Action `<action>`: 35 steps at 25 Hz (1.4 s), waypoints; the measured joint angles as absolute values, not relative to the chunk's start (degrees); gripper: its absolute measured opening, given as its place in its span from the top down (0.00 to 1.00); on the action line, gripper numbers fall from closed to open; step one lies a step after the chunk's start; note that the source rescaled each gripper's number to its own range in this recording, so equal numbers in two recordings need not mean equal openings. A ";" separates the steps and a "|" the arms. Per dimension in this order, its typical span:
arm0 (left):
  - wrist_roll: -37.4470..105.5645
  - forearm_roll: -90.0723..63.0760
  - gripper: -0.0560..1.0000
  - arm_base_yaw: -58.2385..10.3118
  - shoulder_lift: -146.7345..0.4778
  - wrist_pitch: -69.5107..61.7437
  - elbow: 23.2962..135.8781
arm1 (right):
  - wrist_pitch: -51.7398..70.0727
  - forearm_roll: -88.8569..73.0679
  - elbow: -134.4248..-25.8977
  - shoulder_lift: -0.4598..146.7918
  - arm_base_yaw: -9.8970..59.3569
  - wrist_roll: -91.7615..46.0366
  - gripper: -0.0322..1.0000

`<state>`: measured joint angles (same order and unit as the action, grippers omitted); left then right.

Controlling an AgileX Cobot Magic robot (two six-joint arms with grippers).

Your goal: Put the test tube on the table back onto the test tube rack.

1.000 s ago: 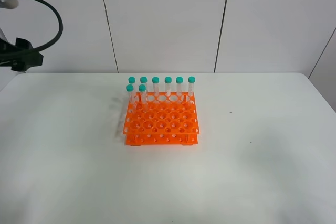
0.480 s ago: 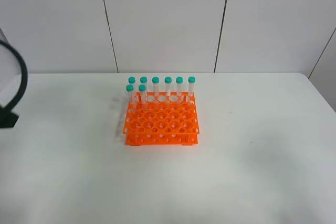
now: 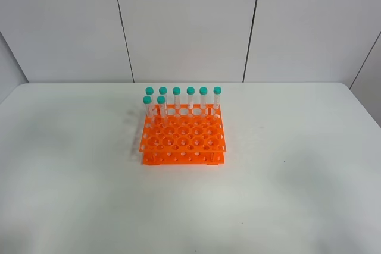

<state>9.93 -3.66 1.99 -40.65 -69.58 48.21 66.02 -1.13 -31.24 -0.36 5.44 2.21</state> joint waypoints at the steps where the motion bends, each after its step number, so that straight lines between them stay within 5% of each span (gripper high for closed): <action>1: 9.81 -3.66 0.00 1.99 -39.30 -69.58 46.71 | 66.02 -1.13 -31.24 -0.36 5.44 2.21 0.19; 12: 8.79 -5.58 0.00 1.99 -26.99 -69.99 32.18 | 66.02 -1.13 -31.24 -0.36 5.44 2.21 0.19; 35: 9.48 -6.93 0.00 1.99 -2.44 -70.06 31.69 | 66.02 -1.13 -31.24 -0.36 5.44 2.21 0.19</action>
